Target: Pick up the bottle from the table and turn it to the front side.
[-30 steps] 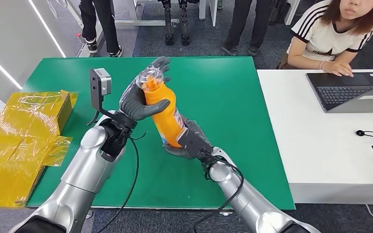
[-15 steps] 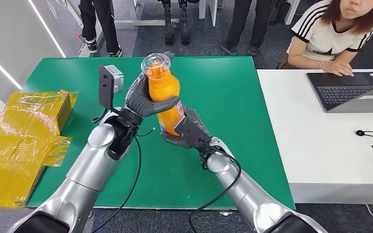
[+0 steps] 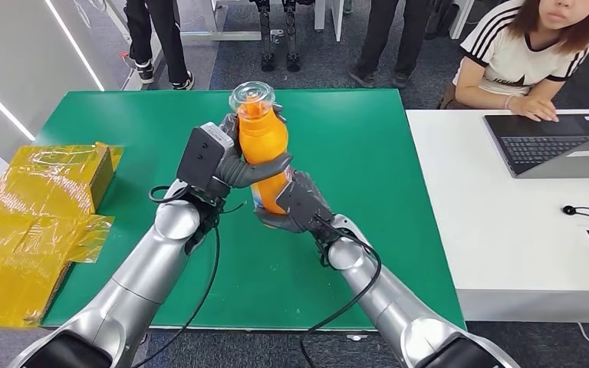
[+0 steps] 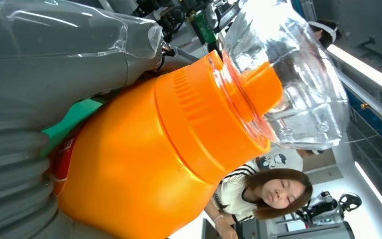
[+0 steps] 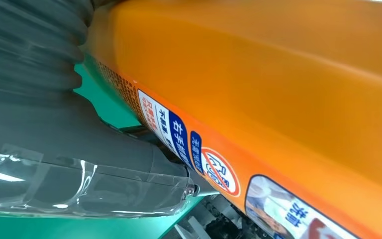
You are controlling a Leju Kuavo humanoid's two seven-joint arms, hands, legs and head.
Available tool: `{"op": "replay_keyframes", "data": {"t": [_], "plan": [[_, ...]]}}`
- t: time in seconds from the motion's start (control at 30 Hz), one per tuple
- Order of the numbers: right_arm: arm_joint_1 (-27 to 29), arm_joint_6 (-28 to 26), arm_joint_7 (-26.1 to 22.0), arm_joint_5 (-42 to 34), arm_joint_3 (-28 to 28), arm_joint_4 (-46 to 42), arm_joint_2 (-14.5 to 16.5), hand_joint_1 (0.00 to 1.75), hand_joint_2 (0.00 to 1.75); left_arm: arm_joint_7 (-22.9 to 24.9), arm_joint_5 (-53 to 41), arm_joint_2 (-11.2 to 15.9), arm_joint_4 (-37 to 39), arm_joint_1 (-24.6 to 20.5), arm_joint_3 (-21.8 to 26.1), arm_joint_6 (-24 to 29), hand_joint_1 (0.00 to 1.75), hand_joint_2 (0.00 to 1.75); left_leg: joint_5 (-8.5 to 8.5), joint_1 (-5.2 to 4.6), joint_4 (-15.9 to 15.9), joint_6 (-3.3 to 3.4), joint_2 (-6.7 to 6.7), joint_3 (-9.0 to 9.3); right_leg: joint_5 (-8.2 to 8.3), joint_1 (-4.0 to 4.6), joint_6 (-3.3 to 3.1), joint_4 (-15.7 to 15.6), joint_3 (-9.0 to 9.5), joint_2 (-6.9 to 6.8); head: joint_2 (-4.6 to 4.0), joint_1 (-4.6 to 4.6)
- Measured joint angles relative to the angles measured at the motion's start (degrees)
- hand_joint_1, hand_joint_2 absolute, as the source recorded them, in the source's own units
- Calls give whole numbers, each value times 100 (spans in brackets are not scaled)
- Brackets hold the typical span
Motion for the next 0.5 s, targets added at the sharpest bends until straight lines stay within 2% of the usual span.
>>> {"op": "replay_keyframes", "data": {"t": [0.07,0.1,0.2,0.23,0.33,0.4,0.47,0.5], "plan": [[-5,26,-23,-5,2,30,5,175,175,5,120,12,21,-4,1,-113,175,175,0,0,0,0,0,0,0,0,0,0,0,0,0,0],[-6,33,-36,-8,2,43,10,148,175,9,179,22,32,-8,2,-163,175,175,0,0,0,0,0,0,0,0,0,0,0,0,0,0],[-4,36,-77,-23,3,81,24,17,175,63,448,52,56,-27,14,-398,175,175,0,1,0,0,0,0,0,0,0,1,0,0,0,1],[-1,32,-92,-31,5,90,26,0,175,98,604,65,68,-40,25,-551,175,175,0,0,0,0,0,0,0,0,0,1,0,0,0,1],[22,19,-117,-47,19,102,26,0,175,168,961,120,117,-84,60,-958,175,175,0,0,0,0,1,1,0,0,0,0,0,1,0,1],[38,10,-123,-61,25,101,26,0,175,163,992,143,142,-95,67,-1022,175,175,0,0,0,0,1,1,0,0,0,0,0,1,0,1],[60,-14,-130,-111,26,80,22,0,175,80,714,163,152,-101,63,-803,175,175,0,0,0,0,1,0,0,0,0,0,0,0,0,1],[83,-33,-142,-151,25,49,12,0,175,9,374,178,154,-106,54,-513,175,175,0,0,0,0,1,1,0,0,0,0,-1,1,0,1]]}}
